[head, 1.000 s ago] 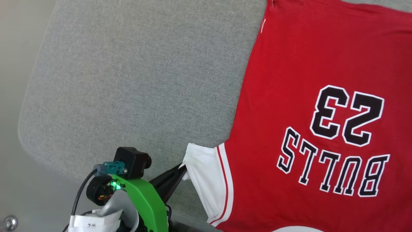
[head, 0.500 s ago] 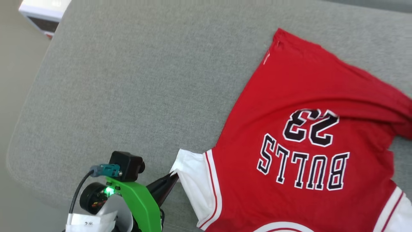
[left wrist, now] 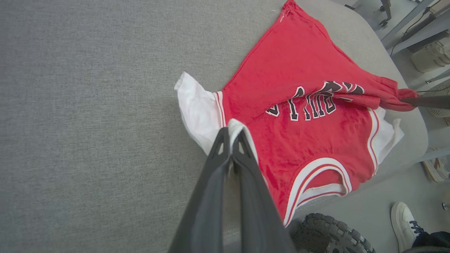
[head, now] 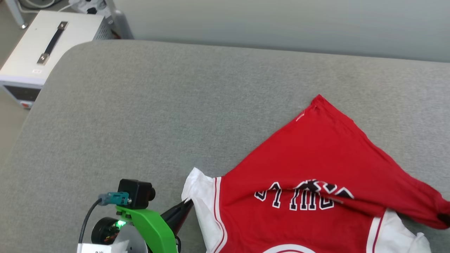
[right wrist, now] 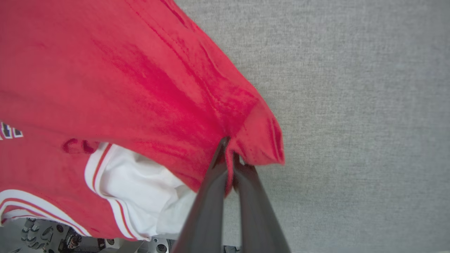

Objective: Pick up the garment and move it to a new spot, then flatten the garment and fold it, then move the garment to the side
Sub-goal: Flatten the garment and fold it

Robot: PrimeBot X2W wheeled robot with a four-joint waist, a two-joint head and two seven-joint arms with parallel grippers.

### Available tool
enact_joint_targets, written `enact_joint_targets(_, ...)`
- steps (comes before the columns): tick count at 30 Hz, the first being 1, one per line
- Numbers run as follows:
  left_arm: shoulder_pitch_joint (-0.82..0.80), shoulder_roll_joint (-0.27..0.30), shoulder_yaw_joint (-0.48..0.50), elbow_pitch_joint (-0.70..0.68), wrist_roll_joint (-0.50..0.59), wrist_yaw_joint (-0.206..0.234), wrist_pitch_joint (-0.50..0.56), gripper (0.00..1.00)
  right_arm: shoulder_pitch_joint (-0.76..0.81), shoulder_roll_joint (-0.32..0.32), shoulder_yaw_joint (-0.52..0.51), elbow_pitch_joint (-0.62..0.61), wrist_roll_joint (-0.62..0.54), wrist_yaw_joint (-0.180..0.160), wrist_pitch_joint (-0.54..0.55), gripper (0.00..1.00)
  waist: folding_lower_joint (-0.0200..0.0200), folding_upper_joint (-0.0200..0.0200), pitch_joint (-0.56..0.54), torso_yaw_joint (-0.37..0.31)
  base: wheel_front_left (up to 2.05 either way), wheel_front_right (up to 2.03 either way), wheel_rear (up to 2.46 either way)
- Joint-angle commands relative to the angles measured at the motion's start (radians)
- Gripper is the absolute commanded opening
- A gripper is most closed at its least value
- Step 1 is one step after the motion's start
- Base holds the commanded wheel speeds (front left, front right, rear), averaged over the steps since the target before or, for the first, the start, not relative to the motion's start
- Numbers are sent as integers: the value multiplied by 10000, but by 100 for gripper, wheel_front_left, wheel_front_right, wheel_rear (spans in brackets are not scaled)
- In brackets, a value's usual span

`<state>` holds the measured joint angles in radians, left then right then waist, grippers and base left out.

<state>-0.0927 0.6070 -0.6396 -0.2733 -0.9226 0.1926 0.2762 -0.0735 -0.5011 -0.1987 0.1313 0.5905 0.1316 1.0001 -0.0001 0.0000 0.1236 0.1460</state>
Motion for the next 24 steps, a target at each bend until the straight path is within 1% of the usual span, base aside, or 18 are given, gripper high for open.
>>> enact_joint_targets(1, 102, -86, 59, 29, -95, 46, -128, 0, 383, 122, -144, -230, 2, -9, -59, 0, 1, 0, -476, -464, 0, 0, 0)
enact_joint_targets(6, 209, -364, 152, 134, -180, 81, -501, 0, 1480, 629, -623, -856, -12, -9, -257, 0, 1, 0, -531, -592, 0, 0, 0)
enact_joint_targets(10, 152, -636, 207, 284, -253, 62, -738, 0, 1952, 1018, -787, -942, 21, -9, -416, 0, 1, 0, -500, -627, 0, 0, 0)
enact_joint_targets(16, -64, -775, 278, 497, -248, -3, -884, 0, 2142, 1141, -670, -756, -81, -9, -550, 0, 1, 0, -476, -604, 0, 0, 0)
enact_joint_targets(17, -83, -774, 269, 511, -242, -19, -881, 0, 2123, 1125, -641, -750, -89, -9, -564, 2, 1, 0, -475, -599, 0, 0, 0)
enact_joint_targets(18, -103, -747, 246, 527, -205, -25, -864, 0, 2076, 1091, -603, -764, -98, -9, -622, 66, 1, 0, -476, -592, 0, 0, 0)
enact_joint_targets(19, -115, -705, 227, 540, -145, -3, -846, 0, 2046, 1048, -550, -778, -95, -9, -641, 100, 1, 0, -477, -585, 0, 0, 0)
enact_joint_targets(24, -178, -620, 144, 345, 27, 96, -756, 0, 1761, 587, -200, -1278, 215, -9, -523, 100, 1, 0, -340, -439, 0, 0, 0)
